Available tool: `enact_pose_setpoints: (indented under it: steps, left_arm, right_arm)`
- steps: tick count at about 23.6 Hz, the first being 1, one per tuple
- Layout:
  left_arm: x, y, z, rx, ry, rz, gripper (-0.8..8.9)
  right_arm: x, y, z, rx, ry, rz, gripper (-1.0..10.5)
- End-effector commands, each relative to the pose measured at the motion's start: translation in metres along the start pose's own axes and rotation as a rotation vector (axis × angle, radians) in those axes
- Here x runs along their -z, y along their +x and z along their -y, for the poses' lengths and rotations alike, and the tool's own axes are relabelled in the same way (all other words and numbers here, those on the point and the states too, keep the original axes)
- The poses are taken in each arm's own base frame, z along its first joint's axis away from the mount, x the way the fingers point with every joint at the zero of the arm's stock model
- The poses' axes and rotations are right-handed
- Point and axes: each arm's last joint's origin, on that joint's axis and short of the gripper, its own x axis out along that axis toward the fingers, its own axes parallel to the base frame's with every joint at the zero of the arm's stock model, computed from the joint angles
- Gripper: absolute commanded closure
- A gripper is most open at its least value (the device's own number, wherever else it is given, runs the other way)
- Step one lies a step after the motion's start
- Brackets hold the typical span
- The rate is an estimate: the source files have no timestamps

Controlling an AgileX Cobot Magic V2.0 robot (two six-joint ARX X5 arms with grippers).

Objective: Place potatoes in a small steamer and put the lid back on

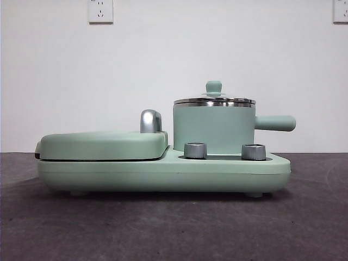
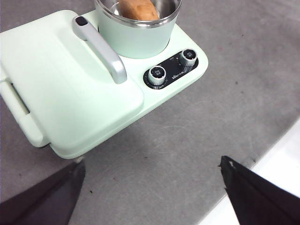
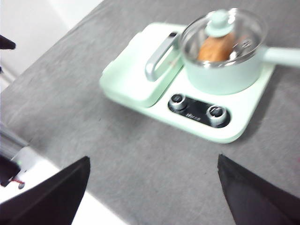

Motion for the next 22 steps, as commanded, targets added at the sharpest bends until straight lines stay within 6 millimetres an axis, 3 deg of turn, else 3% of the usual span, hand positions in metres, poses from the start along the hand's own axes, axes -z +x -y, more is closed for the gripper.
enact_pose_setpoints:
  steps: [1, 7, 11, 12, 13, 14, 15, 22]
  left_arm:
    - [0.014, -0.014, 0.0, 0.021, -0.039, 0.073, 3.45]
    - [0.044, -0.025, -0.002, 0.044, -0.081, 0.131, 3.46]
    - [0.048, -0.027, -0.003, 0.046, -0.082, 0.149, 3.57]
    - [0.048, -0.027, -0.003, 0.046, -0.082, 0.149, 3.99]
    - [0.048, -0.027, -0.003, 0.046, -0.082, 0.15, 5.53]
    - [0.048, -0.026, -0.003, 0.046, -0.08, 0.15, 7.37]
    - [0.048, -0.026, -0.003, 0.044, -0.079, 0.153, 8.27]
    - [0.047, -0.027, -0.003, 0.044, -0.078, 0.163, 8.08]
  right_arm:
    - [-0.006, 0.006, 0.0, -0.019, 0.0, -0.015, 5.1]
    - [-0.011, 0.014, 0.001, -0.021, -0.021, -0.031, 5.1]
    - [-0.012, 0.015, 0.001, -0.019, -0.025, -0.029, 5.1]
    - [-0.012, 0.015, 0.001, -0.019, -0.025, -0.028, 5.2]
    - [-0.012, 0.015, 0.001, -0.02, -0.026, -0.029, 5.9]
    - [-0.011, 0.015, 0.001, -0.024, -0.03, -0.032, 7.5]
    - [-0.011, 0.015, 0.001, -0.025, -0.03, -0.035, 9.3]
    - [-0.012, 0.014, 0.001, -0.019, -0.039, -0.027, 9.2]
